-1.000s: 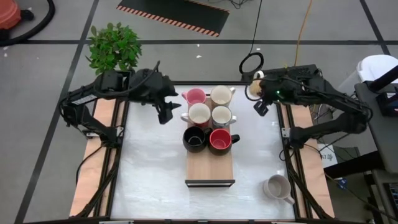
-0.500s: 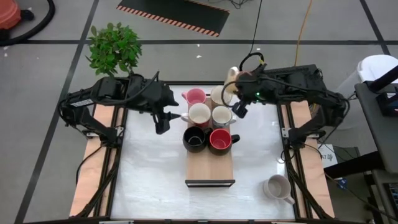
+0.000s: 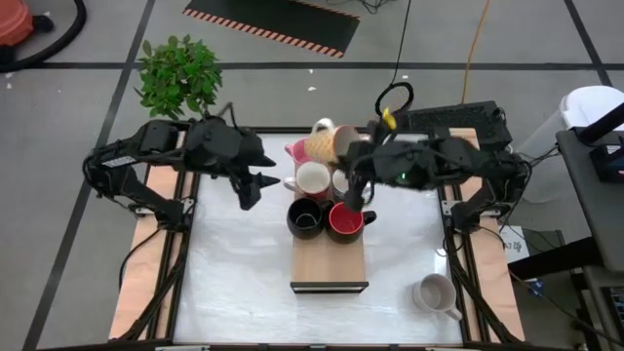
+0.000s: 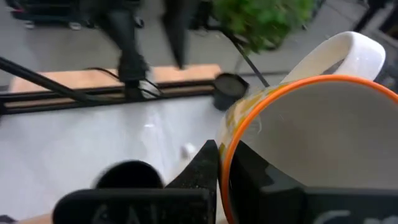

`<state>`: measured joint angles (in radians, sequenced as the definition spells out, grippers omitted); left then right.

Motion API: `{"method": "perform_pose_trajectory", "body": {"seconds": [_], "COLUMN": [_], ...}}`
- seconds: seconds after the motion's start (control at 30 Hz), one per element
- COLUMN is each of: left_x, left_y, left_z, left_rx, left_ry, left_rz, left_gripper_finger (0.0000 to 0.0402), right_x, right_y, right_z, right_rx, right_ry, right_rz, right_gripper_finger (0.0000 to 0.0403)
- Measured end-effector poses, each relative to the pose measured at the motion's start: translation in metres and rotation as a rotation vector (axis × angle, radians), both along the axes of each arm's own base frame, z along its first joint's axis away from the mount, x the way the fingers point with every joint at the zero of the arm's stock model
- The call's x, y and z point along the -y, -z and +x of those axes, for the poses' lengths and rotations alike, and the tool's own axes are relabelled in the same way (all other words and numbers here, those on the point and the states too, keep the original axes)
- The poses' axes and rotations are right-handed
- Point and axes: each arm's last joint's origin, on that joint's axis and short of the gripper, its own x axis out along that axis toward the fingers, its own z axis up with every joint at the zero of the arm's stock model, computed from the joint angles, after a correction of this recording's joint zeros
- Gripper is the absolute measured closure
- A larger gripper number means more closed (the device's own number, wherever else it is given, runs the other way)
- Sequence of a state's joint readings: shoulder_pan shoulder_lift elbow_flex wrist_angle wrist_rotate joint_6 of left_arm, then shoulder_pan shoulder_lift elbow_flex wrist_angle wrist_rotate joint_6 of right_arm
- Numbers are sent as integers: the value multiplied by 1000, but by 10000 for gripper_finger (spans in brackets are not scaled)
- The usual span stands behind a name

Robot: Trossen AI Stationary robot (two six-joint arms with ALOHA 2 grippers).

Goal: Place coffee mugs
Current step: Put the yellow mug on the shelf

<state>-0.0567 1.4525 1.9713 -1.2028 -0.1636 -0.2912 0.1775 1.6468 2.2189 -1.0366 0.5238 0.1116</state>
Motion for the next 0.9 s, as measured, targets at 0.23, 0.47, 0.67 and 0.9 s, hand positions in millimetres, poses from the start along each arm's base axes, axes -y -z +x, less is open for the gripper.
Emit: {"method": "perform_pose_trajectory", "body": {"seconds": [0.23, 0.47, 0.67, 0.9], "left_x": [5, 7, 10, 12], "left_y": [-19, -36, -39, -38], "left_z": [-26, -43, -42, -41], "left_rx": [115, 248, 278, 273], "left_ry": [46, 112, 181, 195], "left_rz": [8, -14, -74, -72], "left_gripper_finger": [183, 182, 135, 58], "right_x": [-29, -52, -65, -72], "right_y": [6, 21, 25, 27], "right_z": [19, 39, 50, 53], "right_rx": [42, 21, 68, 77], "right_ry": [-116, -255, -299, -298], "right_rz": [14, 40, 66, 98], "right_gripper_finger": [394, 394, 393, 392]}}
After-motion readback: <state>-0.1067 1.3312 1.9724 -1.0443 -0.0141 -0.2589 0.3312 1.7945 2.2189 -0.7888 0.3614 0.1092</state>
